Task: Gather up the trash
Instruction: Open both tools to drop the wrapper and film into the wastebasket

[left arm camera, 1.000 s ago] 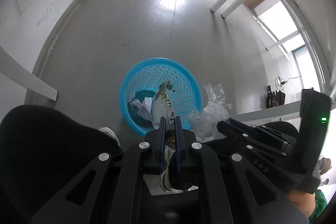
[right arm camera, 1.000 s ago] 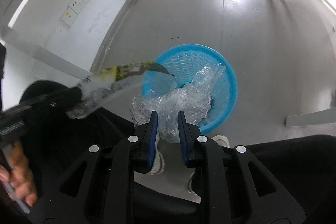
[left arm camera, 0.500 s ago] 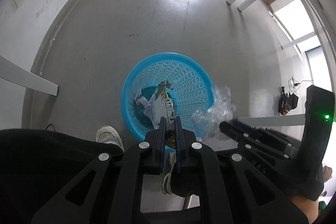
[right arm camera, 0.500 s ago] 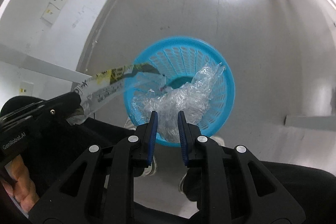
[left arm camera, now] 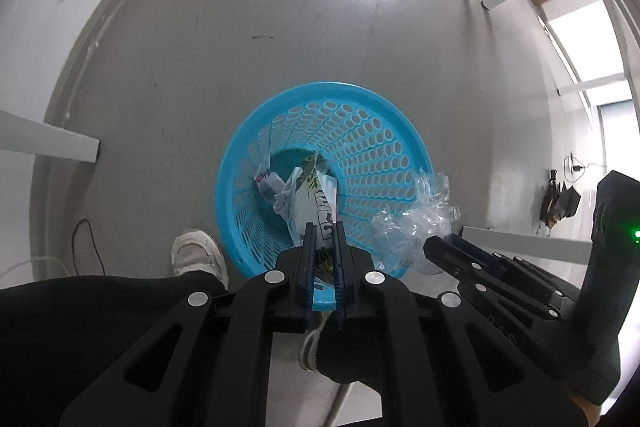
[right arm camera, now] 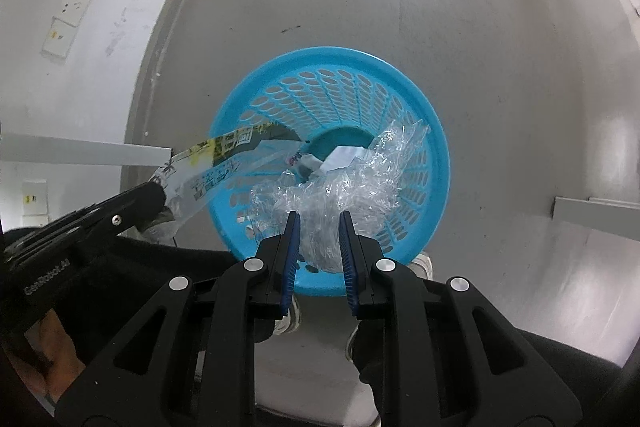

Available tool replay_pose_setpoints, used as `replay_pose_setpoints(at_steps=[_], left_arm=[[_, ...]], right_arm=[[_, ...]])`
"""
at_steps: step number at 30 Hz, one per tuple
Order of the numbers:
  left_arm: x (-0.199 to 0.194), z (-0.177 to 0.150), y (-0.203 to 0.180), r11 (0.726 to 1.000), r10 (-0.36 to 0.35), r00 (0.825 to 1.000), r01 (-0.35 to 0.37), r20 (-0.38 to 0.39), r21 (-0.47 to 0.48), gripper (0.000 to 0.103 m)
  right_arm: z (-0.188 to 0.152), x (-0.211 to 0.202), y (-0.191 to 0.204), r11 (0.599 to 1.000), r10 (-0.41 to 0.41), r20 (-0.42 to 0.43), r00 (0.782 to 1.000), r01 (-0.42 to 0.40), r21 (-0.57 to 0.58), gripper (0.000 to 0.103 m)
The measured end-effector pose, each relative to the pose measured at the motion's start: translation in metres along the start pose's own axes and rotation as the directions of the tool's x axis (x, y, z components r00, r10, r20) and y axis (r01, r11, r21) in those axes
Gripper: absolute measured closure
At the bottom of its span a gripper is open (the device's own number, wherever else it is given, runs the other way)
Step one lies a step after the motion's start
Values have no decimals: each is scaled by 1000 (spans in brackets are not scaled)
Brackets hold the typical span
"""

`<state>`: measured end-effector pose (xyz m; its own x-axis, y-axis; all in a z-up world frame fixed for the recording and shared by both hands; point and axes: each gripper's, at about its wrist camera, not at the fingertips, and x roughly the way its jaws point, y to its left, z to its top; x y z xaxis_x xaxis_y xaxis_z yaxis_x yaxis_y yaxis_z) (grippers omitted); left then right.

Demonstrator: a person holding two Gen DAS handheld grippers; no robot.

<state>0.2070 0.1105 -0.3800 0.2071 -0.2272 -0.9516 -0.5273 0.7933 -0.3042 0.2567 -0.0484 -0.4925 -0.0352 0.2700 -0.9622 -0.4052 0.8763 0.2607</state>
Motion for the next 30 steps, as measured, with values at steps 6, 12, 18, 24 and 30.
replay_pose_setpoints(at_steps=[6,12,18,24,30], left_arm=[[4,7,7,998,-40,999,41,9,-49,94],[-5,5,15,993,-58,998,61,30,-97,61],[-22,-3,8,998,-33,997,36,73,-48,61],[-43,-14,-1,1000,12,991,-16,131,25,59],[-67,-31,-10,994,33,982,-52,186,97,56]], right_arm=[[6,6,-10,999,31,0,1000,-31,38,82],[1,-9,-16,997,39,44,998,-41,63,61],[-10,-30,-9,1000,1,82,997,-3,28,55],[-31,-58,6,999,-25,122,992,28,-18,48],[-60,-94,16,997,-38,203,979,52,-63,40]])
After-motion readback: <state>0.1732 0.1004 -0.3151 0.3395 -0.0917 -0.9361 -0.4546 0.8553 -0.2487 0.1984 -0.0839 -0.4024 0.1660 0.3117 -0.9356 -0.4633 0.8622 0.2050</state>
